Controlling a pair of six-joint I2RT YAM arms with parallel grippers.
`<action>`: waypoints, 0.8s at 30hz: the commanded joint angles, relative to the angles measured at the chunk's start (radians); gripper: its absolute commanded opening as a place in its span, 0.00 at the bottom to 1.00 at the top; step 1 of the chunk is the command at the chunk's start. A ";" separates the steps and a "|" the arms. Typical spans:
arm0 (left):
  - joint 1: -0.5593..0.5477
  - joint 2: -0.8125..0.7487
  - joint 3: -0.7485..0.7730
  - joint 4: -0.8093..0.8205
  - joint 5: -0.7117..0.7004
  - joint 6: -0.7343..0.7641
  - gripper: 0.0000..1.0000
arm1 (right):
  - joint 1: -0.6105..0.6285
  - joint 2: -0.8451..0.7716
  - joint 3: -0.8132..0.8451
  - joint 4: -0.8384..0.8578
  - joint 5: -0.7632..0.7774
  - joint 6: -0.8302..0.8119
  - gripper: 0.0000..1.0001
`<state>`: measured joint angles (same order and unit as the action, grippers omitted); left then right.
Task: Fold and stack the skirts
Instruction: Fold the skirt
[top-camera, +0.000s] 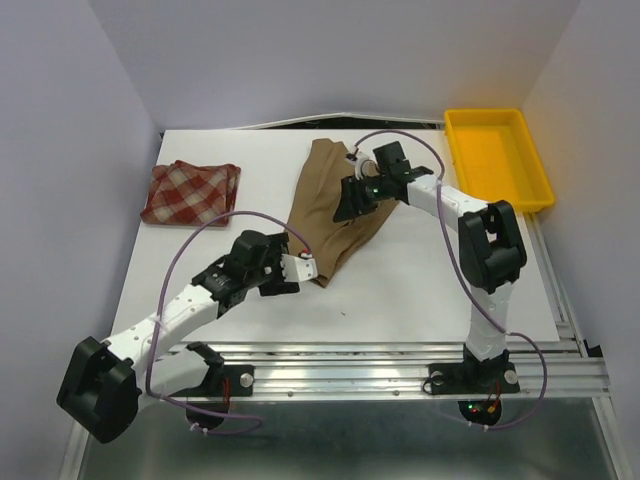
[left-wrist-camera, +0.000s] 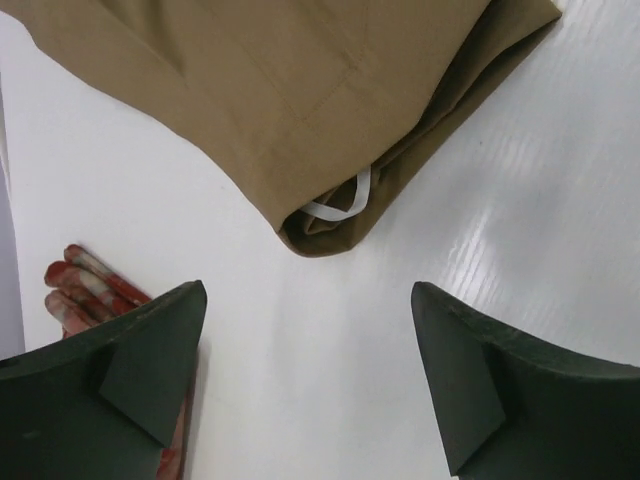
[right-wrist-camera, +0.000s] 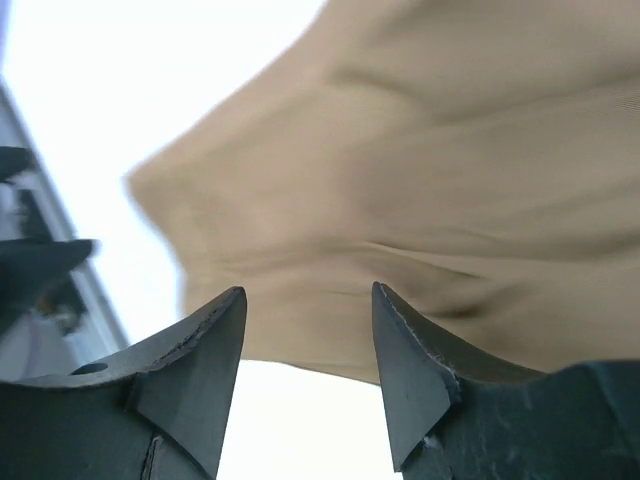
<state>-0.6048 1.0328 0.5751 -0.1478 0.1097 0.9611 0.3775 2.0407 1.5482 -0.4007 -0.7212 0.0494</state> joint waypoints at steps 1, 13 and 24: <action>-0.012 -0.042 -0.060 0.202 0.056 0.131 0.99 | 0.078 -0.089 -0.050 0.029 -0.023 0.225 0.59; -0.046 -0.083 -0.164 0.364 0.027 0.044 0.99 | 0.078 -0.442 -0.738 0.477 0.091 0.854 0.91; -0.046 -0.167 -0.191 0.314 0.031 0.022 0.99 | 0.155 -0.185 -0.761 0.844 0.097 0.943 1.00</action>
<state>-0.6483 0.9443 0.4118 0.1547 0.1162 0.9951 0.4965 1.7702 0.7670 0.2550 -0.6788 0.9607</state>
